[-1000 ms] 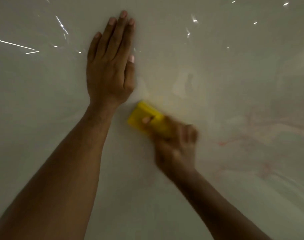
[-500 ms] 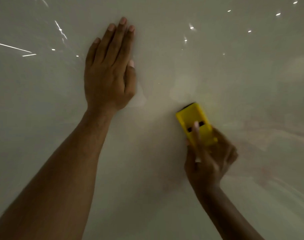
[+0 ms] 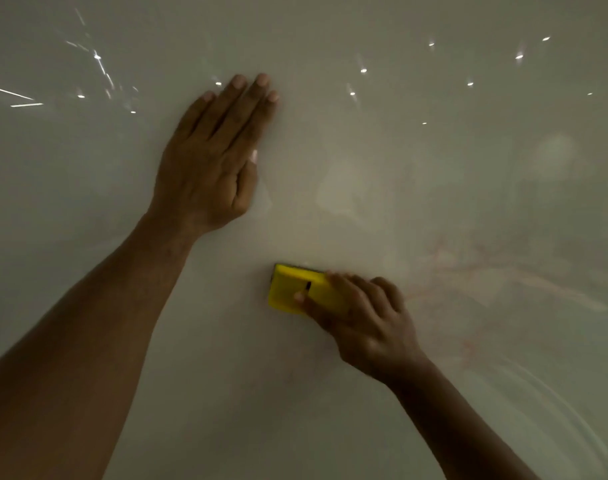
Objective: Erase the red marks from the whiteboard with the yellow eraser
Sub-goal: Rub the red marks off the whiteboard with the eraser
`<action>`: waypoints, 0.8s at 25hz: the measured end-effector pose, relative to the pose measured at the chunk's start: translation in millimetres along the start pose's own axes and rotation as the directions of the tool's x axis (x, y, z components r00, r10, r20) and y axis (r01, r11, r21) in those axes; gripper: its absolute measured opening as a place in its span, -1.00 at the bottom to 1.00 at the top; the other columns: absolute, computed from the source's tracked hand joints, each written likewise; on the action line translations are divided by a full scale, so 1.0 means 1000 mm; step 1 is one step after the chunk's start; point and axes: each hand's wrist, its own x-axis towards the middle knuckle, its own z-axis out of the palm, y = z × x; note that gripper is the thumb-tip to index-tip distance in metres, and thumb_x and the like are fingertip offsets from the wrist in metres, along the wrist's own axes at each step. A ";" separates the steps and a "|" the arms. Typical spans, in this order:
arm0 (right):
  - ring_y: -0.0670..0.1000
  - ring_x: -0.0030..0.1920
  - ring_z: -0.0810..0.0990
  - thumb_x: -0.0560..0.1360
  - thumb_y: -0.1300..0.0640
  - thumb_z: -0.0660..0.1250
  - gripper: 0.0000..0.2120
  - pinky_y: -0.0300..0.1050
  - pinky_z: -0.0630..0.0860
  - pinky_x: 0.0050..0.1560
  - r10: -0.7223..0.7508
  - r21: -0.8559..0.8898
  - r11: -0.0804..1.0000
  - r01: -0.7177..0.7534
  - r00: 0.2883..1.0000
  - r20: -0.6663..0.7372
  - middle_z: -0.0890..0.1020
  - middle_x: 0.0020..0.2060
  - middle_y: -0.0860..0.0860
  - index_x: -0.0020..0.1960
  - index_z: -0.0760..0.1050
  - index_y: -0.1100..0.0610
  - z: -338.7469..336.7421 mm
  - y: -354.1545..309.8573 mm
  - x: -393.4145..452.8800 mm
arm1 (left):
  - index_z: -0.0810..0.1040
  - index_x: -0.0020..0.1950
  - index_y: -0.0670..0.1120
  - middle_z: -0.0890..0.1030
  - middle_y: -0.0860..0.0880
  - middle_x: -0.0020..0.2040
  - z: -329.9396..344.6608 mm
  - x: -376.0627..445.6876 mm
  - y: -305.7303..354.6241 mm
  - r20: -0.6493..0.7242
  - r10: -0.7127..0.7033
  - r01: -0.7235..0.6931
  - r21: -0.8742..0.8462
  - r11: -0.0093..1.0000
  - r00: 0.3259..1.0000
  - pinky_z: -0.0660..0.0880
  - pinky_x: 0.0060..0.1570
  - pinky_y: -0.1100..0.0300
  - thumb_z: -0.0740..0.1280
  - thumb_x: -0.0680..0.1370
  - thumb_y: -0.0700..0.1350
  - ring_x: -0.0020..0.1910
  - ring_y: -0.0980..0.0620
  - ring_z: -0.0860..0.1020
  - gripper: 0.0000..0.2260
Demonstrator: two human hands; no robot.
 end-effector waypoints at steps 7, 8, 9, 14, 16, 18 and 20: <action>0.32 0.14 0.54 0.55 0.24 0.41 -0.43 0.15 0.40 0.13 0.379 0.052 0.925 -0.376 0.923 -0.063 0.60 0.21 0.30 0.52 0.47 -0.06 -0.005 0.015 0.003 | 0.01 0.76 -0.18 0.04 -0.27 0.74 0.010 0.011 0.034 0.077 -0.102 0.094 0.101 0.990 0.992 -0.01 0.66 -0.37 -0.03 0.75 0.16 0.72 -0.35 0.03 -0.33; 0.31 0.13 0.55 0.50 0.28 0.41 -0.38 0.15 0.43 0.14 0.186 0.029 0.982 -0.186 0.982 0.008 0.62 0.21 0.29 0.51 0.48 -0.08 -0.010 0.016 0.001 | 0.00 0.76 -0.18 0.03 -0.29 0.74 0.010 0.014 0.037 0.084 -0.083 0.074 0.106 0.992 0.993 -0.01 0.65 -0.39 -0.04 0.75 0.17 0.71 -0.38 0.03 -0.33; 0.30 0.13 0.56 0.48 0.30 0.41 -0.36 0.14 0.44 0.16 0.061 -0.013 0.998 -0.061 0.997 0.053 0.63 0.22 0.28 0.50 0.48 -0.09 -0.016 0.029 -0.002 | 0.00 0.76 -0.18 0.03 -0.30 0.74 0.011 0.019 0.040 0.085 -0.037 0.029 0.090 0.996 0.996 -0.01 0.65 -0.38 -0.04 0.75 0.14 0.71 -0.39 0.03 -0.35; 0.34 0.16 0.50 0.61 0.15 0.35 -0.52 0.17 0.42 0.14 0.638 0.016 0.767 -0.642 0.759 -0.128 0.56 0.25 0.32 0.52 0.47 -0.03 -0.032 0.080 -0.001 | 0.04 0.77 -0.12 0.02 -0.25 0.75 0.008 0.050 0.064 0.111 0.170 -0.171 -0.003 0.985 0.979 0.04 0.69 -0.23 0.05 0.71 0.03 0.74 -0.27 0.02 -0.37; 0.35 0.10 0.53 0.54 0.20 0.39 -0.46 0.18 0.44 0.08 0.452 -0.030 0.890 -0.454 0.890 -0.065 0.59 0.20 0.34 0.51 0.48 0.00 -0.026 0.060 -0.007 | 0.03 0.77 -0.11 0.01 -0.23 0.75 0.007 0.061 0.076 0.122 0.181 -0.180 -0.018 0.983 0.976 0.05 0.70 -0.21 0.09 0.68 0.01 0.74 -0.24 0.02 -0.34; 0.33 0.10 0.58 0.45 0.27 0.45 -0.36 0.16 0.46 0.11 0.160 -0.043 0.987 -0.158 0.986 0.055 0.62 0.22 0.30 0.51 0.47 -0.01 -0.031 0.057 -0.022 | 0.04 0.77 -0.12 0.01 -0.23 0.75 0.005 0.066 0.085 0.132 0.162 -0.159 -0.034 0.987 0.978 0.03 0.70 -0.22 0.12 0.61 -0.01 0.74 -0.25 0.01 -0.28; 0.32 0.12 0.57 0.49 0.22 0.42 -0.44 0.12 0.44 0.11 0.263 -0.058 0.964 -0.261 0.965 0.023 0.57 0.27 0.26 0.49 0.49 0.10 -0.038 0.084 -0.031 | 0.05 0.77 -0.13 0.02 -0.23 0.75 0.004 0.068 0.093 0.145 0.123 -0.116 -0.050 0.992 0.982 0.02 0.69 -0.25 0.15 0.53 0.01 0.74 -0.27 0.02 -0.20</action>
